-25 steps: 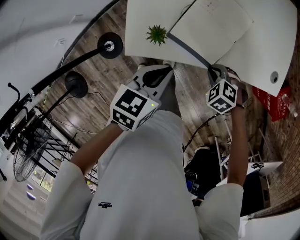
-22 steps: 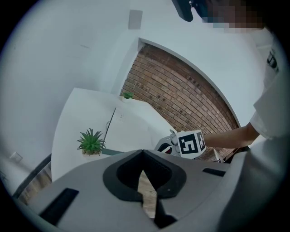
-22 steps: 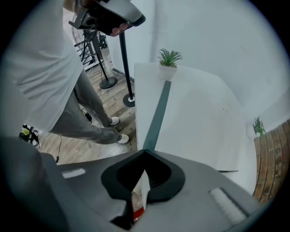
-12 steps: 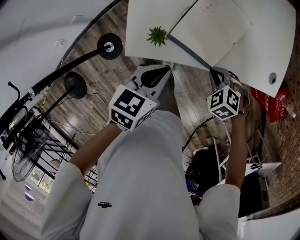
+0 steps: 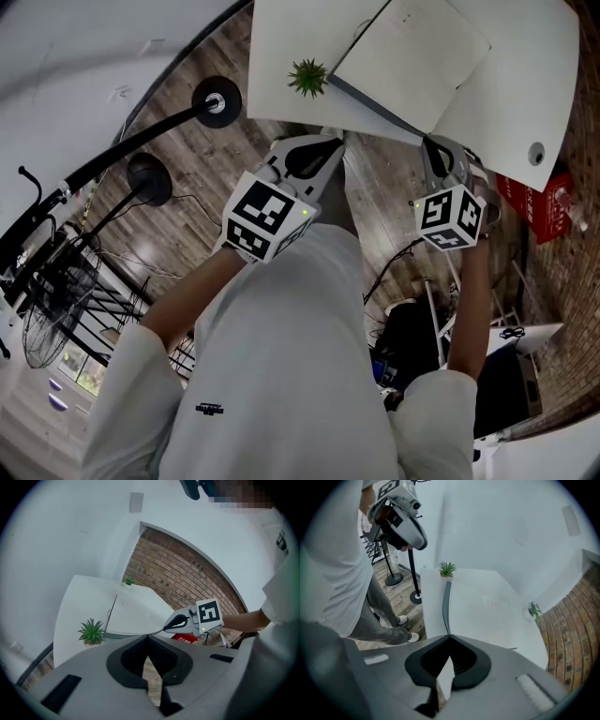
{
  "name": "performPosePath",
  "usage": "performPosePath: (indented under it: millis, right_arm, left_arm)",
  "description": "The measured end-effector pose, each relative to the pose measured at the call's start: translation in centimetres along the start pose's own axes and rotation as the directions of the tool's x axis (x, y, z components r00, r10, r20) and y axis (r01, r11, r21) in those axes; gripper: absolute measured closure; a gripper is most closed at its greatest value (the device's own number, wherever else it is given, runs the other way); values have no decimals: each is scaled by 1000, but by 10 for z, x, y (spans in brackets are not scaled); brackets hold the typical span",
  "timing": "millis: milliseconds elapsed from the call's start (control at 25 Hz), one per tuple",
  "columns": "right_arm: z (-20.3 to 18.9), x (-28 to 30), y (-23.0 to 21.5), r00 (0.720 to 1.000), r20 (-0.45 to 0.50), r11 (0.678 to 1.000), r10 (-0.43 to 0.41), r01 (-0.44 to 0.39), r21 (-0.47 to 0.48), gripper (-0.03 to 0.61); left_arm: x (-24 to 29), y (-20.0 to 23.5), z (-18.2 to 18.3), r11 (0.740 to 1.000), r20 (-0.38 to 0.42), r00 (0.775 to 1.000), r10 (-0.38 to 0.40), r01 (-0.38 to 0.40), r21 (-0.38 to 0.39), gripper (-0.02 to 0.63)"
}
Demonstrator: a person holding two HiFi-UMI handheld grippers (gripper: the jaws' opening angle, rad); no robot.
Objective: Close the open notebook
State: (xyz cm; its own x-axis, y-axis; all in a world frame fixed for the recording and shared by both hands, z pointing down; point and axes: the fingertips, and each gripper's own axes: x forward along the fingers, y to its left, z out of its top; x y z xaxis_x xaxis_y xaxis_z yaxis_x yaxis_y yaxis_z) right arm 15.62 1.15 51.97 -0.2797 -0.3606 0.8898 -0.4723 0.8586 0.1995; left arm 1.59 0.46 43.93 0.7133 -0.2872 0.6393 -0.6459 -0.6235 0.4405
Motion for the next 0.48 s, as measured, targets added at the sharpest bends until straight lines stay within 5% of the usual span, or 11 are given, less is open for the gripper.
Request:
performPosePath:
  millis: [480]
  right_arm:
    - [11,-32,-46,983,63,984,-170,166,64,571]
  left_arm:
    - [5,-7,14,999,5,1000,-12,12,32,604]
